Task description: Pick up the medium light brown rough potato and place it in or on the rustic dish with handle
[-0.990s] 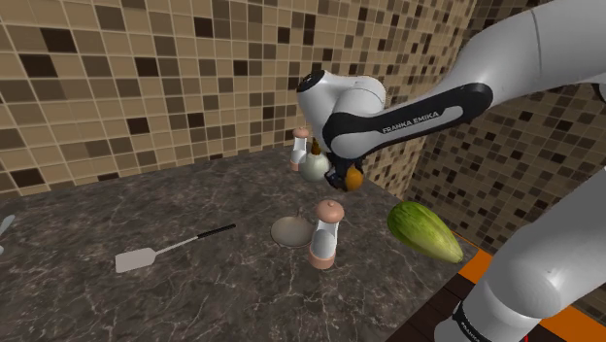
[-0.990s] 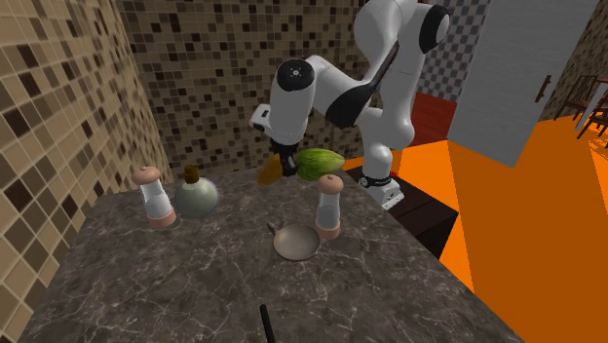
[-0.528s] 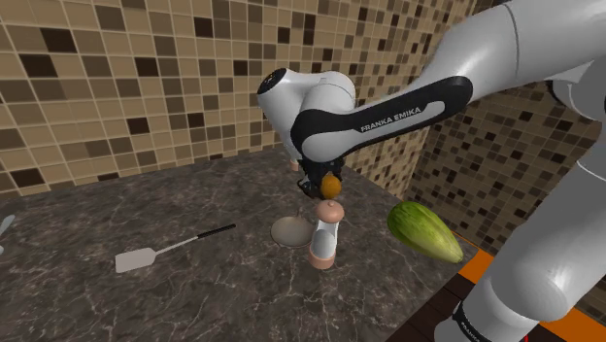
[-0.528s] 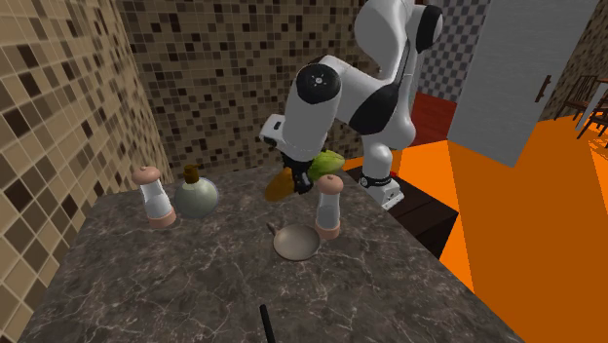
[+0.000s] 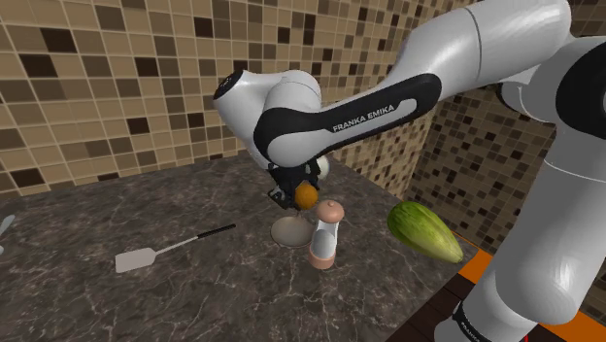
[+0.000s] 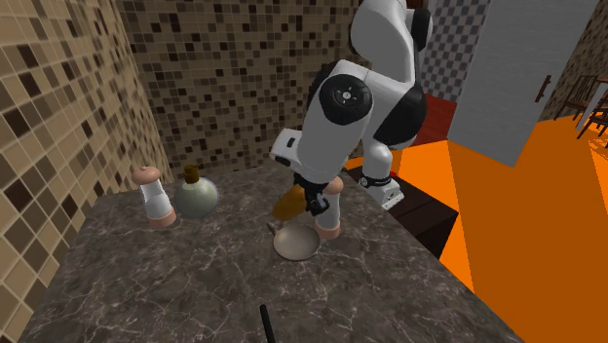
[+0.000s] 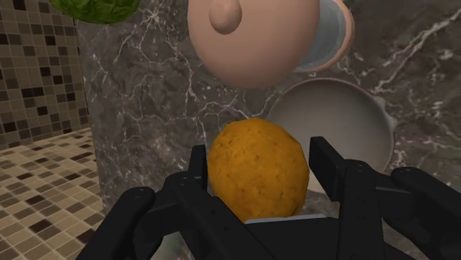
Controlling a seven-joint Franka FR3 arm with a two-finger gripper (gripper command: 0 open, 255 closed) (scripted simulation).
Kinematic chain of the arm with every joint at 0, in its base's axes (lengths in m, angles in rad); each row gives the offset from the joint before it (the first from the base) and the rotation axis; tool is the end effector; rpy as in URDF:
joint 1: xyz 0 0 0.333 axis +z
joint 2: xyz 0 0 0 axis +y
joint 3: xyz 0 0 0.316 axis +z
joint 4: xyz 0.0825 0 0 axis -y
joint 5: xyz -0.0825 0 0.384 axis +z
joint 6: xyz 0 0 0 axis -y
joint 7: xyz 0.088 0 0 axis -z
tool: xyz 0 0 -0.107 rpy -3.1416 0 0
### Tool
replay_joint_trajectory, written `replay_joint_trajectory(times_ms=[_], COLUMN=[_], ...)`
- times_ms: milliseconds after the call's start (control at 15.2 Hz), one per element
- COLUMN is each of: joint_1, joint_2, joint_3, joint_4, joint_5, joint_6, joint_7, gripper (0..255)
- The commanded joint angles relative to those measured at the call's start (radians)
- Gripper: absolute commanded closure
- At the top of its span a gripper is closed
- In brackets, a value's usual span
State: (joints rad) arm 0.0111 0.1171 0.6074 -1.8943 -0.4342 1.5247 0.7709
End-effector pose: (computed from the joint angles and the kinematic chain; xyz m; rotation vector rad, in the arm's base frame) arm 0.4648 0.2633 0.4294 2.5654 -0.0723 -0.1538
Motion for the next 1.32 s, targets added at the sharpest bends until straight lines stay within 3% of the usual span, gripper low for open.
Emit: replay_joint_trajectory(times_ms=[0,726,1254], joint_1=[0.003,0.007,0.007], joint_2=[0.010,0.080,0.080], joint_3=[0.001,-0.007,-0.007], joint_4=[-0.011,-0.092,-0.092], joint_5=[-0.004,-0.043,-0.043], joint_6=[0.015,0.135,0.135], joint_7=[0.013,0.085,0.085], gripper=[255,255,255])
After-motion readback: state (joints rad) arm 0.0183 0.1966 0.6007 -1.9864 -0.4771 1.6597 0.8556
